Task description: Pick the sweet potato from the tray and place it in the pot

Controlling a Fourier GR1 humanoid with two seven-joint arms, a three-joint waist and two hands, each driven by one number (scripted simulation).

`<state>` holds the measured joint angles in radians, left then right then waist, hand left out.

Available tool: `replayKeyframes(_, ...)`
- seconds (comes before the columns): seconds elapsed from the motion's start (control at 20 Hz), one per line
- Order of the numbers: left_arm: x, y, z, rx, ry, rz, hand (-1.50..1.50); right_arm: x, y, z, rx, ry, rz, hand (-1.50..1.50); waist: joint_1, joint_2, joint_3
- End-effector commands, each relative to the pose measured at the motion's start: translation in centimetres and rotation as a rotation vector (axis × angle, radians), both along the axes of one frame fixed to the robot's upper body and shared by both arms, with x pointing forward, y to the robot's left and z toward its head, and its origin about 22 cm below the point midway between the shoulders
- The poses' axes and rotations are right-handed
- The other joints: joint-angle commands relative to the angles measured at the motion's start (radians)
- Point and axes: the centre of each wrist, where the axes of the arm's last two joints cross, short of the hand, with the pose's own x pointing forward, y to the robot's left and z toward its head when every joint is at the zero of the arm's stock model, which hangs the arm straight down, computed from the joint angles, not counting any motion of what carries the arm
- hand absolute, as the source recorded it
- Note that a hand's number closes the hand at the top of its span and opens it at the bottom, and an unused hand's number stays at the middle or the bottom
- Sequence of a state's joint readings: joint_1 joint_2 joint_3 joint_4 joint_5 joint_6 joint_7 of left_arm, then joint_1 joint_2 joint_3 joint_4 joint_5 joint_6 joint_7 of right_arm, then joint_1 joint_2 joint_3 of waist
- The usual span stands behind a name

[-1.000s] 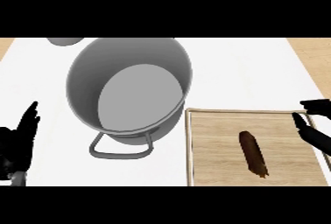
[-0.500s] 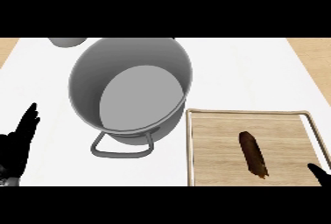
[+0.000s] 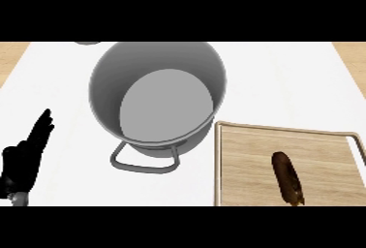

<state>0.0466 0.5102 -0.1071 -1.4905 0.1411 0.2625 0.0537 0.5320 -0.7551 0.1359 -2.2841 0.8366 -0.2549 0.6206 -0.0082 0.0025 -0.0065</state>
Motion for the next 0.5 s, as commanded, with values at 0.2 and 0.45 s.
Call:
replayKeyframes(0.2,1.2,-1.5,0.8,-0.008,-0.021,-0.052,0.00,0.5,3.1,0.6,-0.124,0.433,-0.172,-1.50,0.057,0.015,-0.001)
replayKeyframes(0.45,2.2,-2.0,1.8,-0.003,-0.011,-0.060,0.00,2.9,4.9,0.9,-0.101,0.605,-0.206,-1.50,0.057,0.010,0.003)
